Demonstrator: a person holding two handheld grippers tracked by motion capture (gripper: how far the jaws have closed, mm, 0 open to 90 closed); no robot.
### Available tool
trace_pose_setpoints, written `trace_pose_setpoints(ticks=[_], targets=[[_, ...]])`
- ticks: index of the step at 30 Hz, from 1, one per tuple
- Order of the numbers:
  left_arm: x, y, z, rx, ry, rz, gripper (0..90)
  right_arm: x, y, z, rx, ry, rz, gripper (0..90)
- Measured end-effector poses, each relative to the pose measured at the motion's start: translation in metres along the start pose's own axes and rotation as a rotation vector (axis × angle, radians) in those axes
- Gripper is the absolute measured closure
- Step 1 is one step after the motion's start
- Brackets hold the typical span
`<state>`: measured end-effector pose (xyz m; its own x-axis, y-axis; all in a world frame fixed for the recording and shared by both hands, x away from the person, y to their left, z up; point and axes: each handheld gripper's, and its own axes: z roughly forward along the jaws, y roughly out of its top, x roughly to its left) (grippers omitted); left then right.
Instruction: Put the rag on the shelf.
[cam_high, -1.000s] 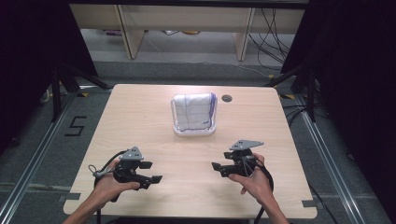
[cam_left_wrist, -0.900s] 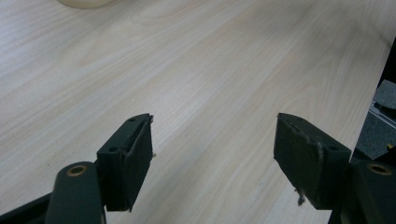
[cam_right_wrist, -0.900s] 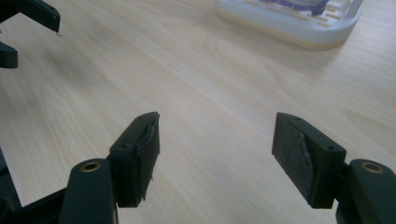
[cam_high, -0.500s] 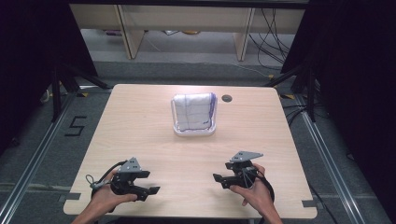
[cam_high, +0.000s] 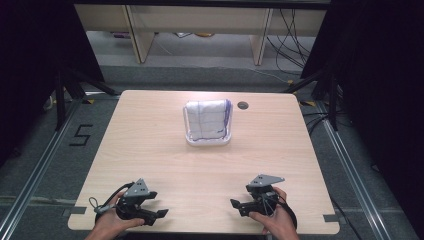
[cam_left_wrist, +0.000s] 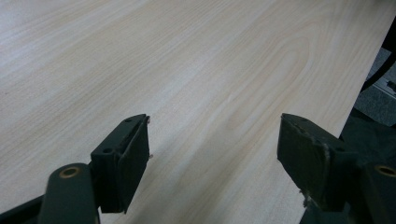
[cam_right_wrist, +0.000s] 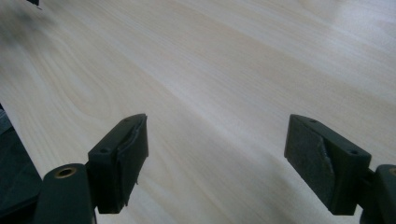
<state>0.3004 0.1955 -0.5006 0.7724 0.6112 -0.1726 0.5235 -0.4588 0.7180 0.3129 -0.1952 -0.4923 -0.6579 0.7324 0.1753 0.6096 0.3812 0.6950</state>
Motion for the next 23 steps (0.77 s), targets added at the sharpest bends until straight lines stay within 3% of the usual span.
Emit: trace_pose_setpoints(ticks=[1,2,4,7,8,12,15,17,19,21,22,23], targets=[[0.002,0.0,-0.001,0.02,-0.002,0.021,24.9,0.0,-0.001,-0.001,0.013,-0.005,-0.016,22.0],[0.001,0.0,0.0,0.001,0.003,0.002,24.9,0.001,-0.001,-0.002,0.022,-0.004,-0.006,21.8],[0.003,-0.001,0.0,-0.004,0.009,-0.002,24.8,0.001,-0.002,-0.001,0.019,-0.013,-0.022,21.8],[0.007,-0.001,-0.002,0.009,0.014,0.002,24.9,0.001,-0.002,0.0,0.028,-0.005,-0.008,21.8],[0.005,-0.002,0.0,-0.011,0.016,-0.026,24.8,0.001,-0.001,-0.001,0.039,0.001,-0.008,21.8],[0.008,-0.001,-0.001,0.005,0.018,0.004,24.9,0.0,-0.001,-0.001,0.024,-0.002,-0.018,21.7],[0.007,-0.002,0.001,-0.006,0.013,-0.028,24.8,-0.001,-0.001,0.0,0.019,-0.001,-0.03,21.5],[0.01,-0.001,-0.001,0.018,0.017,0.006,24.8,0.0,-0.001,-0.001,0.021,-0.006,-0.02,21.2],[0.009,-0.002,0.001,-0.002,0.019,-0.016,24.8,0.0,0.0,-0.001,0.019,-0.005,-0.026,20.8],[0.01,-0.001,-0.001,0.017,0.017,0.007,24.7,-0.001,-0.001,0.001,0.014,-0.012,-0.043,20.6],[0.01,-0.002,0.0,0.006,0.028,-0.018,24.7,-0.001,-0.001,0.001,0.014,-0.012,-0.043,20.5],[0.012,-0.001,-0.001,0.012,0.03,0.006,24.7,0.0,0.0,0.001,0.021,-0.009,-0.031,20.5]])
